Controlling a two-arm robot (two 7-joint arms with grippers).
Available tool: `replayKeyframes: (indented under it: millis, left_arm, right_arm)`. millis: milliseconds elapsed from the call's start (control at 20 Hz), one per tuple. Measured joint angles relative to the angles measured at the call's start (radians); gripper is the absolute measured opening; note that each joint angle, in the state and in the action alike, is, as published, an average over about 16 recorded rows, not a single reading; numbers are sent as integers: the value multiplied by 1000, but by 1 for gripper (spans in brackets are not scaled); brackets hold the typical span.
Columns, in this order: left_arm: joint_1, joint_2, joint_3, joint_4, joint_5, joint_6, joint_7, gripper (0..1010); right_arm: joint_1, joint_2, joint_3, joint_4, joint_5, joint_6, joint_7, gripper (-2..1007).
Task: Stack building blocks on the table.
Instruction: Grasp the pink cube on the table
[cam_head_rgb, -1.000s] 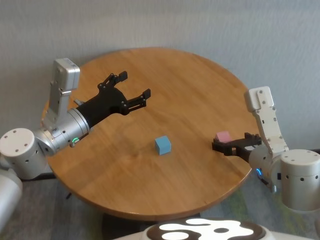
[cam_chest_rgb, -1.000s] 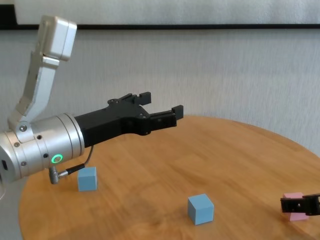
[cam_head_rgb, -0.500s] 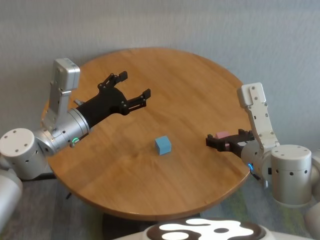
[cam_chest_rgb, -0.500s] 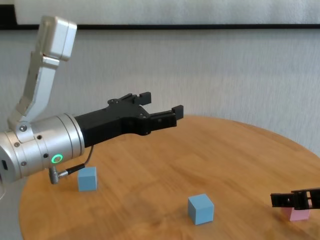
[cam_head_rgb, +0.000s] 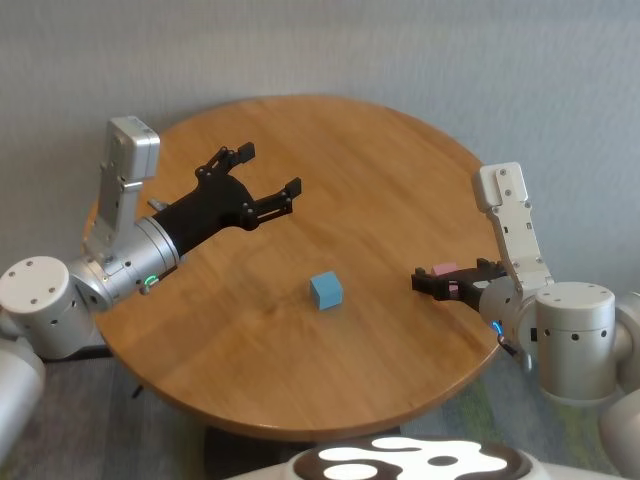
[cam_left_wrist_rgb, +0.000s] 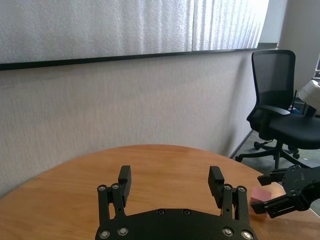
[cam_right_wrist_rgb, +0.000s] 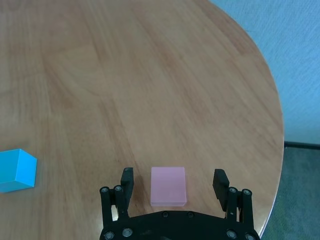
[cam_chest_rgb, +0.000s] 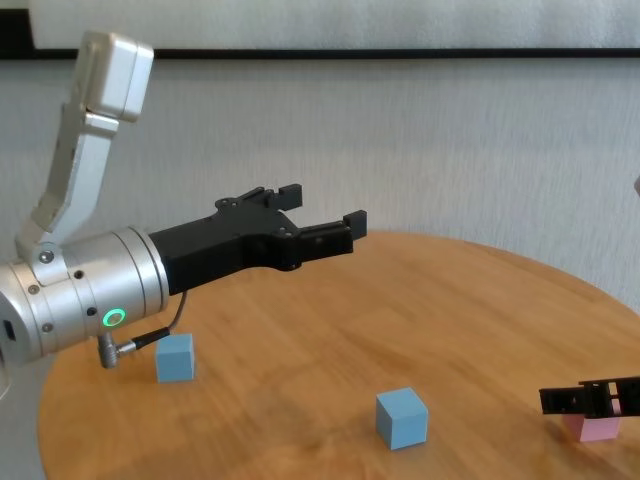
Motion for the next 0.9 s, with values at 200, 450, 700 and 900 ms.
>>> replayKeyframes:
  millis: [200, 450, 700, 900]
  left_arm:
    - [0, 0, 0, 0, 0, 0, 0, 1002]
    - [0, 0, 0, 0, 0, 0, 0, 1002]
    - [0, 0, 0, 0, 0, 0, 0, 1002]
    - [0, 0, 0, 0, 0, 0, 0, 1001]
  right_arm:
    - [4, -10, 7, 8, -4, 8, 2, 1005]
    - [8, -20, 13, 18, -10, 14, 5, 1005]
    - [10, -26, 18, 24, -15, 18, 8, 1005]
    - [11, -28, 19, 27, -18, 19, 8, 1005]
